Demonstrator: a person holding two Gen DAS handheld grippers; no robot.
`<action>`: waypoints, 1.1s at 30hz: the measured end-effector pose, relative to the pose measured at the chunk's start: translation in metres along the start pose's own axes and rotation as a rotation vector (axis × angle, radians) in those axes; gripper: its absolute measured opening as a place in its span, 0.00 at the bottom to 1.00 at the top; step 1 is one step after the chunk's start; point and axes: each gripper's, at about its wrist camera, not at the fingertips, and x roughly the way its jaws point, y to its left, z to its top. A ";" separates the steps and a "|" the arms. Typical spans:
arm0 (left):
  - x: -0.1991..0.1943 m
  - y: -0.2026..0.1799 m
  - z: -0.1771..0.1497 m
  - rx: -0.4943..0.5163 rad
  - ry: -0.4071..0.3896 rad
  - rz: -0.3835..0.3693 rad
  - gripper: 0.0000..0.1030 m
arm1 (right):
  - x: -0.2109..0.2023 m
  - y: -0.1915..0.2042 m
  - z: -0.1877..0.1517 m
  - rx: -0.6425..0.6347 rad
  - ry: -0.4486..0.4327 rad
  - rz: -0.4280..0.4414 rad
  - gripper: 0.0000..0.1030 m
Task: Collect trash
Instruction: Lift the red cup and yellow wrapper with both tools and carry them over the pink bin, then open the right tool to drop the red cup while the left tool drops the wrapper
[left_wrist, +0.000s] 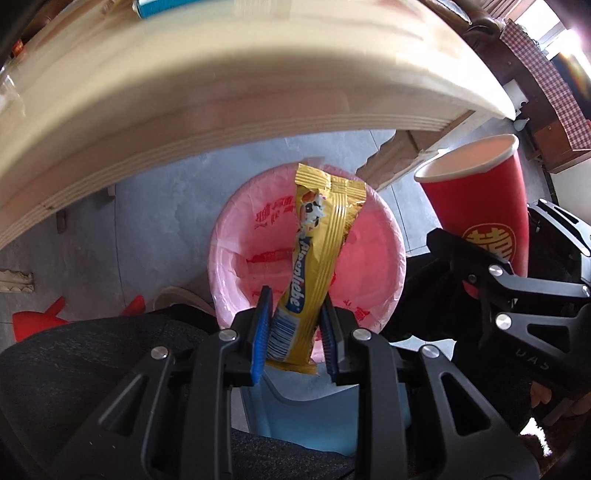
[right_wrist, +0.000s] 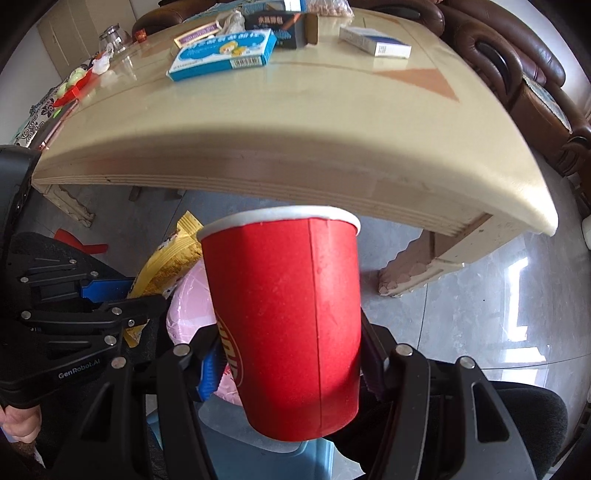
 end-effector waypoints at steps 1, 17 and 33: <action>0.004 0.000 0.000 -0.001 0.008 -0.002 0.25 | 0.005 0.000 0.000 0.000 0.006 0.002 0.57; 0.086 0.022 0.011 -0.090 0.191 -0.032 0.24 | 0.086 -0.004 -0.012 0.010 0.141 0.058 0.57; 0.128 0.031 0.018 -0.116 0.287 0.012 0.39 | 0.136 -0.009 -0.014 0.001 0.216 0.092 0.73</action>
